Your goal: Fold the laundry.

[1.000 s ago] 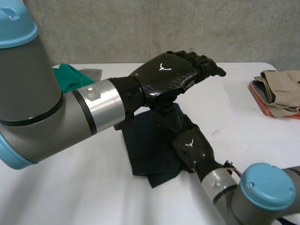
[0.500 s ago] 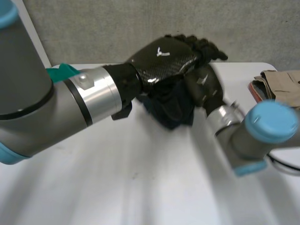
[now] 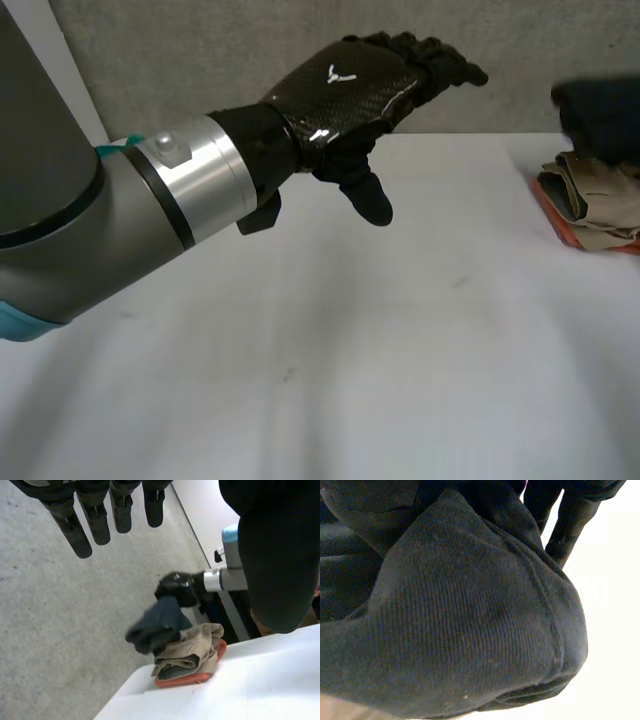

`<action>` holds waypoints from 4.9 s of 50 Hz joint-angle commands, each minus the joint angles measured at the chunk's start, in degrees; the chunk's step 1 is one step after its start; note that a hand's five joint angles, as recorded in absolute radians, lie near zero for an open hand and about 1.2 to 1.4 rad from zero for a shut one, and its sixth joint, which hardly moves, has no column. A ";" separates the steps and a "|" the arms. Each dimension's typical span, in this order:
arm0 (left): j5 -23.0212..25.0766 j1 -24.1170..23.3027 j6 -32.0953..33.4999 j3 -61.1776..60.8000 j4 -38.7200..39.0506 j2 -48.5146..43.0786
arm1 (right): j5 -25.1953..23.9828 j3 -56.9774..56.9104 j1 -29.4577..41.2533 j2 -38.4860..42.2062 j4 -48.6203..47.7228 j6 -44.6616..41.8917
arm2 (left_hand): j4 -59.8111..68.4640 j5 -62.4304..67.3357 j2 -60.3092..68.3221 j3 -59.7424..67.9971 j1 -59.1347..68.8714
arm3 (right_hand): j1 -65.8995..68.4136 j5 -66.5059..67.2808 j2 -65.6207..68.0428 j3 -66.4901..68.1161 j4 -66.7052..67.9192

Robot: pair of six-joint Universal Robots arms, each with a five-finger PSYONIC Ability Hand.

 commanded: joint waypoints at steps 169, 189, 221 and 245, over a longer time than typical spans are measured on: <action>-9.19 18.63 25.51 -16.16 8.03 -15.05 | 19.19 60.27 41.28 -48.20 10.10 -28.85 | 0.95 -0.16 0.76 0.41 1.70 | 24.82 17.71 14.22 13.08 11.04; -11.11 11.26 14.26 -16.36 11.11 -20.93 | 19.54 42.51 49.46 -58.49 21.53 -12.59 | 1.62 0.51 1.43 1.08 2.37 | 24.82 17.71 14.22 13.08 11.04; -20.53 12.12 -5.61 -15.46 12.08 -7.23 | 20.68 38.72 43.23 -53.49 24.87 -2.47 | 68.72 67.61 68.53 68.18 69.46 | 24.82 17.71 14.22 13.08 11.04; -22.19 7.48 -6.02 -39.92 23.14 -6.85 | 22.00 33.02 46.29 -55.06 27.59 1.66 | 2.46 1.35 2.28 1.92 3.21 | 24.82 17.71 14.22 13.08 11.04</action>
